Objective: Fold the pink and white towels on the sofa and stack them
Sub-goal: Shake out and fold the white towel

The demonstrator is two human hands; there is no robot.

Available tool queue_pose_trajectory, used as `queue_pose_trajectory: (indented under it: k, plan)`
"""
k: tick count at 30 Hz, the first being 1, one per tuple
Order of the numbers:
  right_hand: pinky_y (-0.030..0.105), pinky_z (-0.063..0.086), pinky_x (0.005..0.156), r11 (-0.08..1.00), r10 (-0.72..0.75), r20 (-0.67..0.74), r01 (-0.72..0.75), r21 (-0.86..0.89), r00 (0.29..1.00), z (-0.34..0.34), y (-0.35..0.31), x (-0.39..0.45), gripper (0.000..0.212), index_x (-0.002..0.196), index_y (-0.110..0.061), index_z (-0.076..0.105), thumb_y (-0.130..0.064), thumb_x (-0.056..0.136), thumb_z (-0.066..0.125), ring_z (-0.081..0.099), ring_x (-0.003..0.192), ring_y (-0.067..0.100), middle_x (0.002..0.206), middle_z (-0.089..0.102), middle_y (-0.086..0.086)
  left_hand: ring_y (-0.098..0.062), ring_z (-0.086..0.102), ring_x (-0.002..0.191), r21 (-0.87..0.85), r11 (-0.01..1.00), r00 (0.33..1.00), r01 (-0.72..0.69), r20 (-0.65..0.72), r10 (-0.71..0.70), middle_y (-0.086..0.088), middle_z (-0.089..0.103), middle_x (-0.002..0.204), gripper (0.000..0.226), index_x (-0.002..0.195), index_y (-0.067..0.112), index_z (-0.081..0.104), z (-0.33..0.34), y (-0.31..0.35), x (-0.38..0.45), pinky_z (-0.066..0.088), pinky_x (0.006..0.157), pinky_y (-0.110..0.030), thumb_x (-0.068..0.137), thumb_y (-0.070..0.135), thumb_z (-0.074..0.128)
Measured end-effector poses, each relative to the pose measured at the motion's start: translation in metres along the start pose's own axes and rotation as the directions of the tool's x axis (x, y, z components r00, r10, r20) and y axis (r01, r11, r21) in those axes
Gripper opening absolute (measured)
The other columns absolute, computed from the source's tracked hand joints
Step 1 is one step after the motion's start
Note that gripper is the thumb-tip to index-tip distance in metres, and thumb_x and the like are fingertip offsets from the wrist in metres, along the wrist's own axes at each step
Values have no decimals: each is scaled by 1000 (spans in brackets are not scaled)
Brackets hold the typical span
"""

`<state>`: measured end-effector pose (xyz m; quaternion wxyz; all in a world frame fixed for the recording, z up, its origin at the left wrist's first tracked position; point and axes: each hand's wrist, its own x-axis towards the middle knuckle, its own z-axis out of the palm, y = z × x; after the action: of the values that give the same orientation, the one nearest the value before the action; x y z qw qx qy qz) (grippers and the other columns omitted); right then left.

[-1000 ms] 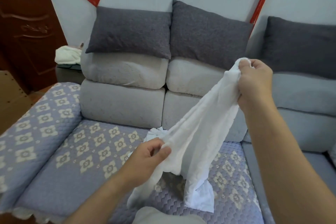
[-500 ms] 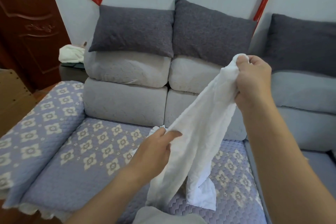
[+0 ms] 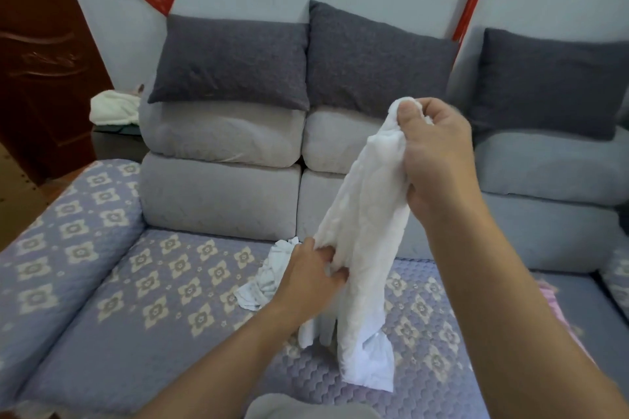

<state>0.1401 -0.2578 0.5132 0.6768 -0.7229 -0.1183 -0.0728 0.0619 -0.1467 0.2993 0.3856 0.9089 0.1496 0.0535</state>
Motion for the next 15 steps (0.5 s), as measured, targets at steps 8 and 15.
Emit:
queue_pose_trajectory:
  k: [8, 15]
  plan:
    - [34, 53, 72, 996, 80, -174, -87, -34, 981, -29, 22, 38, 18, 88, -18, 65, -28, 97, 54, 59, 73, 13, 80, 64, -2, -15, 56, 71, -181, 958, 975, -222, -17, 223, 2, 51, 82, 37, 68, 15, 58, -26, -21, -51, 46, 62, -30, 95, 40, 57]
    - [49, 59, 81, 992, 117, -214, -123, -14, 970, -32, 32, 60, 20, 75, -24, 66, -40, 82, 56, 67, 78, 23, 78, 69, -3, -7, 48, 66, -327, 922, 972, -206, -174, 155, 9, 50, 73, 38, 63, 33, 59, -50, -12, -68, 38, 62, -20, 99, 24, 61]
